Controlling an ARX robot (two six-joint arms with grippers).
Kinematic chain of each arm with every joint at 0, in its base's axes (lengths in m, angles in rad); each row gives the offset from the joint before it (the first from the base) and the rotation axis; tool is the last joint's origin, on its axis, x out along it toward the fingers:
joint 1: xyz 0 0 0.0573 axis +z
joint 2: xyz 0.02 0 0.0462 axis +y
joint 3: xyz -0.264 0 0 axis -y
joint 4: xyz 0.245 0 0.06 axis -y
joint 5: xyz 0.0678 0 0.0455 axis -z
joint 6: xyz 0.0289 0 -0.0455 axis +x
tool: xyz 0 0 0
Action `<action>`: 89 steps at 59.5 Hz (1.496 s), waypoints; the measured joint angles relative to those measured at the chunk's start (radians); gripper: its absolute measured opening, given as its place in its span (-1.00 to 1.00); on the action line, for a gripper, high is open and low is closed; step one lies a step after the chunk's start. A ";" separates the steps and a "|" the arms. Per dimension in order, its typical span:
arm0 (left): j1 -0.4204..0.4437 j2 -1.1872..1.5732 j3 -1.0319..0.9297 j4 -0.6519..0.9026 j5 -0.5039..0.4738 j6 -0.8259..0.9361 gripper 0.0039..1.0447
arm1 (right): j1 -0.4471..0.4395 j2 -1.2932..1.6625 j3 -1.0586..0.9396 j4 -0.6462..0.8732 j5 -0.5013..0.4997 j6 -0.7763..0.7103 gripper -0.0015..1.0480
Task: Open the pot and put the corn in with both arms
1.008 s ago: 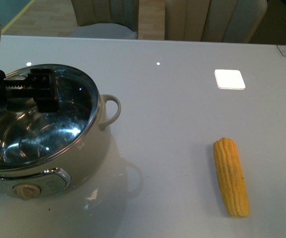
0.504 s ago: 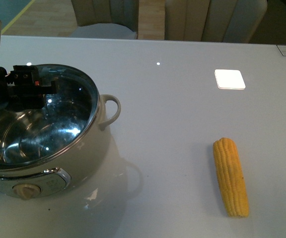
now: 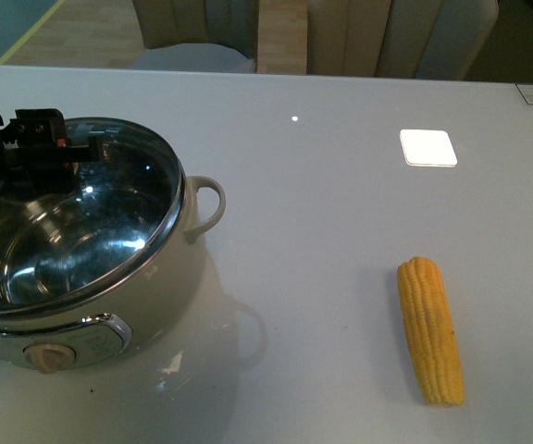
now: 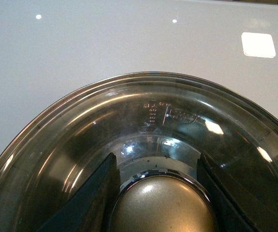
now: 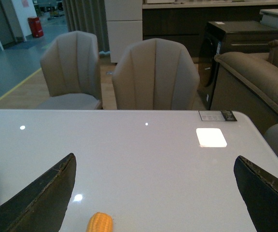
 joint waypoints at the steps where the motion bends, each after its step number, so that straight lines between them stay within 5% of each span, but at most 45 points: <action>1: 0.000 -0.003 0.000 -0.004 0.000 0.000 -0.17 | 0.000 0.000 0.000 0.000 0.000 0.000 0.83; 28: 0.052 -0.226 0.042 -0.143 0.038 -0.001 -0.17 | 0.000 0.000 0.000 0.000 0.000 0.000 0.83; 42: 0.223 -0.271 0.042 -0.141 0.095 0.014 -0.17 | 0.000 0.000 0.000 0.000 0.000 0.000 0.83; 66: 0.666 -0.130 0.035 0.039 0.206 0.137 -0.17 | 0.000 0.000 0.000 0.000 0.000 0.000 0.83; 89: 0.746 0.129 0.014 0.274 0.241 0.174 -0.17 | 0.000 0.000 0.000 0.000 0.000 0.000 0.83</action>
